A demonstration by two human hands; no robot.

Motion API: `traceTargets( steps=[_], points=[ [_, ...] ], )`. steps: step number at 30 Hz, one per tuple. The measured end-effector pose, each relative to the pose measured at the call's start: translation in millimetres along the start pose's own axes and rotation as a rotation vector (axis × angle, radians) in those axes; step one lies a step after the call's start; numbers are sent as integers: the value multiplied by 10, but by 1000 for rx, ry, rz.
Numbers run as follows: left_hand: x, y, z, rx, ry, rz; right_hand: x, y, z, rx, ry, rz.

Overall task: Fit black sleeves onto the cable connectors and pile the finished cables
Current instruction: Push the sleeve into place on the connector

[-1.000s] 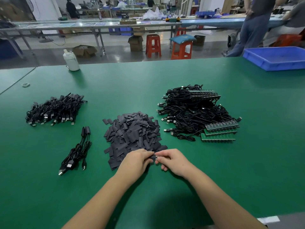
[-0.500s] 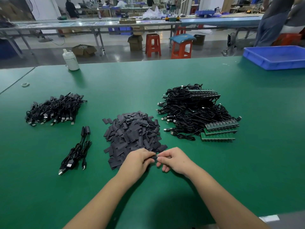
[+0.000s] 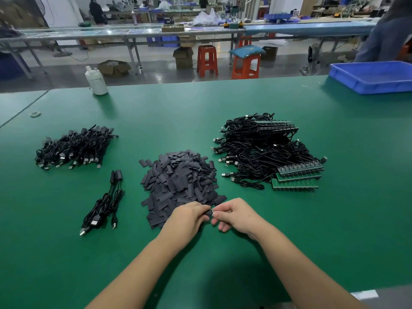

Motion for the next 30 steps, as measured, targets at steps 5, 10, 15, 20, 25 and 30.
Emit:
traceTargets(
  steps=[5,10,15,20,25,30],
  points=[
    [-18,5,-5,-2,-17,-1,-3,8,-16,-10,28,2],
    [-28,10,6,-21,-28,7,-8,12,-20,-34,61,-4],
    [4,18,42,-71,-23,52,20,17,-50,-66,51,-18],
    [-8,14,34,-51,-30,37,12,20,-56,-65,31,-25],
    [-62,1,22,-46,-79,8,15,26,-53,-62,26,-32],
    [-90,11,29,-97,-108,20,9,32,-45,-48,40,-34]
  ],
)
Point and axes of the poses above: each hand's wrist, its own y-axis away from the middle knuckle, its own x-axis out of the back of the hand, z = x × y, the point moved 2 cm from there along -y, towards the middle knuckle, and after that the axes turned 1 degree about -y, right-handed, at the moved point
